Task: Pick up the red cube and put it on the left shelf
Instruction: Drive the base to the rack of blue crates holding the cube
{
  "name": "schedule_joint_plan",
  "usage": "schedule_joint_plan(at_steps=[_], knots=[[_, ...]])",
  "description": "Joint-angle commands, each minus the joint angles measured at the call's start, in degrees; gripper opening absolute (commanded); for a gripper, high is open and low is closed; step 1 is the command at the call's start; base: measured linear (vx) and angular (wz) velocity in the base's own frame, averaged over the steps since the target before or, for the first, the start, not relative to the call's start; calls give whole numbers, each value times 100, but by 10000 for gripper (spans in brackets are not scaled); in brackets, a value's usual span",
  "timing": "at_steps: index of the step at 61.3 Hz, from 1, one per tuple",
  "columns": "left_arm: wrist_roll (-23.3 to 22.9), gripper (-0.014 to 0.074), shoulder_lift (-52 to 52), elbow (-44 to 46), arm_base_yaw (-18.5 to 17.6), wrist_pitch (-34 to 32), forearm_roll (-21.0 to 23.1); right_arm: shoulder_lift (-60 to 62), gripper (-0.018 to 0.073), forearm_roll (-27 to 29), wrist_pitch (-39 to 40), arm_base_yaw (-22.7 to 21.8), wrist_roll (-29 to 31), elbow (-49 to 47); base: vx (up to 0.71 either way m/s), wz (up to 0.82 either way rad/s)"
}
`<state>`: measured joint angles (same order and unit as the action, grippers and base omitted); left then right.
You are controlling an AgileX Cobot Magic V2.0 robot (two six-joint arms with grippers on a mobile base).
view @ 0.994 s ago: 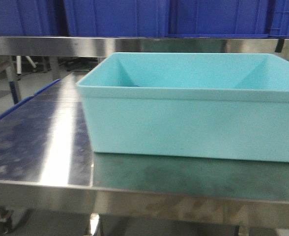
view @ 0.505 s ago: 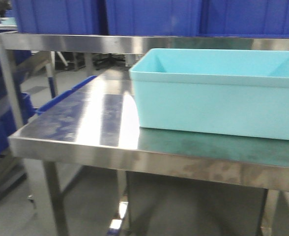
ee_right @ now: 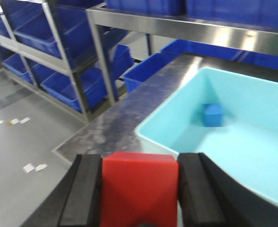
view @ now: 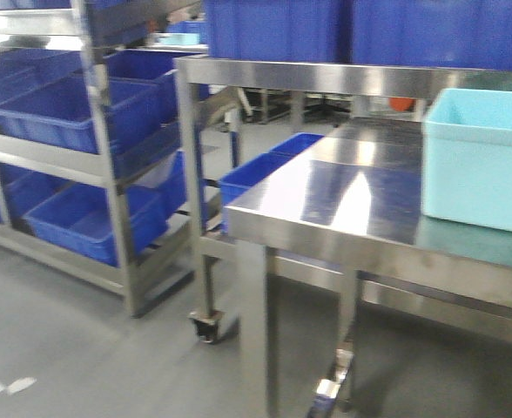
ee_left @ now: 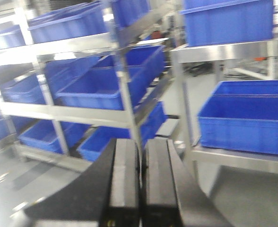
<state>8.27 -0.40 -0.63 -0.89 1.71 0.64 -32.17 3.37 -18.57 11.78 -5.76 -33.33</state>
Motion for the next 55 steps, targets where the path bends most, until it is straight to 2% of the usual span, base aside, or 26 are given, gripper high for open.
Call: schedule_joint_plan(at_steps=[1,55], knots=[[3,106,40,-126,-31,-519,27,-9,67,-51,485,-28,31,-164,-9,52],[3,106,40,-126,-31,-519,27,-9,67,-51,485,-28,31,-164,-10,54]])
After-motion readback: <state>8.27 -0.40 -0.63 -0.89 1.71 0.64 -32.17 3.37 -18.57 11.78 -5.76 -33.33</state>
